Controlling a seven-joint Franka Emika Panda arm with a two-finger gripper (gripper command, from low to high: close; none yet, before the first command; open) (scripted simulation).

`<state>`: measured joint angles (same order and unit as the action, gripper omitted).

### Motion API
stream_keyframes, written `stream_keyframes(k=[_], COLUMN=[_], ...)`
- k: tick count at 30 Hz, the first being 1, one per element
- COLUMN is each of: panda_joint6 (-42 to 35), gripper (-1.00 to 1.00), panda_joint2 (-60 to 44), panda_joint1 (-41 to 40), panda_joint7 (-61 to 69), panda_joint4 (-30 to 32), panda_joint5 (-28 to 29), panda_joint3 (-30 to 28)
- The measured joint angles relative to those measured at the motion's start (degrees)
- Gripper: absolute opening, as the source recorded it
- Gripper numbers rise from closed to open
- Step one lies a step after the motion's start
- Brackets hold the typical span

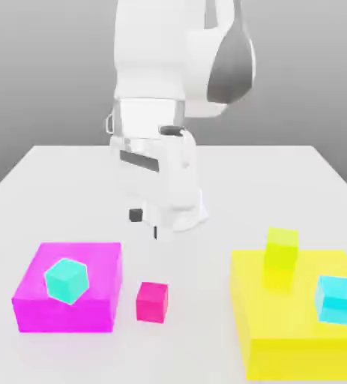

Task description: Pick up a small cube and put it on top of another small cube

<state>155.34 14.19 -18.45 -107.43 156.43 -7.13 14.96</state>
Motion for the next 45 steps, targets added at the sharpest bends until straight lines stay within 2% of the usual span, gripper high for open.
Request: stream_keyframes(k=[7,11,15,17,18,24,27,30,33,38,45], panda_joint6=[6.33,10.76,17.14,20.50,21.92,22.76,19.78,15.05,9.82,-0.77,-15.15], gripper=[0.00,0.00,0.00,0.00,-1.00,-1.00,-1.00,-1.00,-1.00,-1.00,-1.00], panda_joint2=[-8.57,-14.48,-22.68,-26.77,-28.45,-29.29,-25.65,-19.70,-13.54,-4.40,6.83], panda_joint1=[-4.22,-5.03,0.01,4.21,5.93,6.81,4.65,2.90,4.14,12.92,26.18], panda_joint7=[-19.23,-30.48,-38.24,-40.08,-40.09,-40.03,-38.45,-34.25,-30.19,-19.45,-6.59], panda_joint4=[6.52,8.98,7.74,6.95,6.65,6.50,7.23,8.41,9.23,7.09,3.56], panda_joint5=[2.42,7.70,17.36,19.68,19.64,19.54,17.48,11.76,6.80,1.04,-2.40], panda_joint3=[3.02,1.70,-5.68,-10.41,-12.10,-12.94,-10.28,-7.06,-6.40,-3.74,0.09])
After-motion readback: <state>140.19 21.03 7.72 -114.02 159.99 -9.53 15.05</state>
